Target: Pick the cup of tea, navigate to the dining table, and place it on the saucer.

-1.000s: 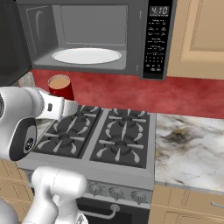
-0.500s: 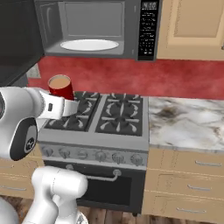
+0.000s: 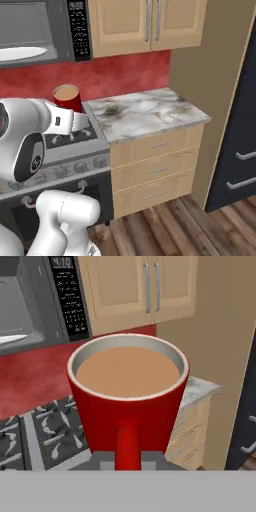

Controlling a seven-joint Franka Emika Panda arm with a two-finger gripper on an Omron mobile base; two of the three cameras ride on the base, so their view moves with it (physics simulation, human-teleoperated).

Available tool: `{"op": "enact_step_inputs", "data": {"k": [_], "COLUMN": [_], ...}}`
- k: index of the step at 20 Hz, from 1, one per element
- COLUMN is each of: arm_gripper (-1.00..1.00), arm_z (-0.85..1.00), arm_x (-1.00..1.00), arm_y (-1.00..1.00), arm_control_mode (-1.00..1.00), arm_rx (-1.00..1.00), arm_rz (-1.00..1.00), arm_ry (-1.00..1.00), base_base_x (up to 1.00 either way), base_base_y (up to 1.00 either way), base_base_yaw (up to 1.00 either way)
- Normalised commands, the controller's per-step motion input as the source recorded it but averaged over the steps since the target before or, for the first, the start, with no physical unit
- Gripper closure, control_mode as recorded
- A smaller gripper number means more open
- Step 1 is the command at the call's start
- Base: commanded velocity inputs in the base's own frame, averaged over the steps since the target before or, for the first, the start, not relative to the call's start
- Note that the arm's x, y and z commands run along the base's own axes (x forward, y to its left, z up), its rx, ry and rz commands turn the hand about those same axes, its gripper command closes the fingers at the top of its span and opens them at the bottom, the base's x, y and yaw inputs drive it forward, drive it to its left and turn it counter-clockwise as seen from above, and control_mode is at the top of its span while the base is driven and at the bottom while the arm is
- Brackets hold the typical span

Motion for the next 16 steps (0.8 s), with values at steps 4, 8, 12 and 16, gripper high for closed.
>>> {"op": "enact_step_inputs", "data": {"k": [4, 8, 12, 16], "arm_gripper": [1.00, 1.00, 1.00, 1.00], "arm_z": [0.00, 0.00, 0.00, 0.00], "arm_x": [0.00, 0.00, 0.00, 0.00], "arm_y": [0.00, 0.00, 0.00, 0.00], "arm_control_mode": [1.00, 1.00, 1.00, 1.00], "arm_rx": [0.00, 0.00, 0.00, 0.00], "arm_rz": [0.00, 0.00, 0.00, 0.00], "arm_ry": [0.00, 0.00, 0.00, 0.00], "base_base_x": [0.00, 0.00, 0.00, 0.00], "base_base_y": [0.00, 0.00, 0.00, 0.00], "base_base_yaw": [-0.99, -1.00, -0.98, -0.97]}}
